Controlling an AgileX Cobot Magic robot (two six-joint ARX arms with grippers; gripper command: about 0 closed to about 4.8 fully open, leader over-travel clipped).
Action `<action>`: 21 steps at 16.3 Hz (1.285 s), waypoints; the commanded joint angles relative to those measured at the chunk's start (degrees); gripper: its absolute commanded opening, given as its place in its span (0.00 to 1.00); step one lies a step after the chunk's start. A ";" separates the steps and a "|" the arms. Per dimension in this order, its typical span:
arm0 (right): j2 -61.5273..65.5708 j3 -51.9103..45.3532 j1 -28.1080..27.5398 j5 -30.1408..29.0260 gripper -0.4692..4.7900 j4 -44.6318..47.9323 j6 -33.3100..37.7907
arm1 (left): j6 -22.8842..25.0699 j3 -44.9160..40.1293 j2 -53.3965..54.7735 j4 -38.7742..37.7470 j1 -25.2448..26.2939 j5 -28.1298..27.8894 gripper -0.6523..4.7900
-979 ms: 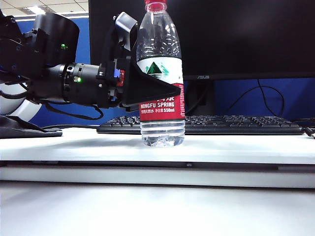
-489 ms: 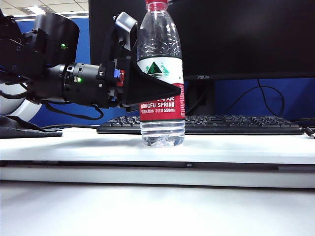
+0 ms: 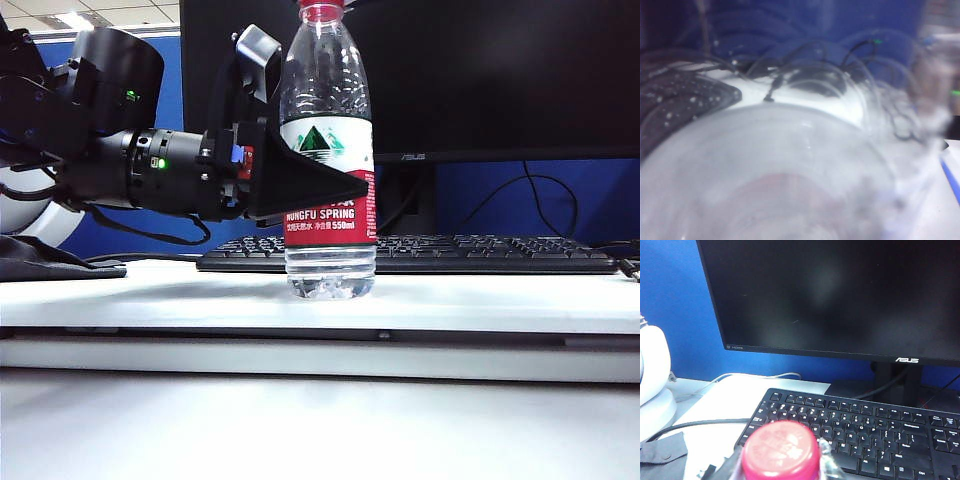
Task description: Unscrew the cap from the plastic bottle on the table.
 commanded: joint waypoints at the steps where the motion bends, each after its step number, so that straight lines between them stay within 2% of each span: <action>1: -0.20 0.22 -0.37 -1.14 0.45 1.03 -0.04 | 0.24 -0.46 0.48 -4.42 0.00 -0.68 0.67; 6: -0.20 0.85 -0.48 -1.84 0.46 1.01 -0.11 | 0.22 -0.46 0.48 -4.44 0.00 -0.66 0.67; 7: -0.20 0.85 -0.48 -1.84 0.51 1.01 -0.24 | 0.22 -0.46 0.48 -4.44 0.00 -0.66 0.67; 12: -0.20 0.85 -0.52 -1.86 0.51 1.01 -0.26 | 0.22 -0.46 0.48 -4.42 0.00 -0.63 0.67; 17: -0.20 0.85 -0.61 -1.88 0.36 0.98 -0.50 | 0.22 -0.46 0.48 -4.44 0.00 -0.63 0.67; 21: -1.22 0.81 -0.68 -3.63 0.35 -1.77 -4.57 | 0.20 -0.46 0.48 -4.44 0.00 -0.61 0.67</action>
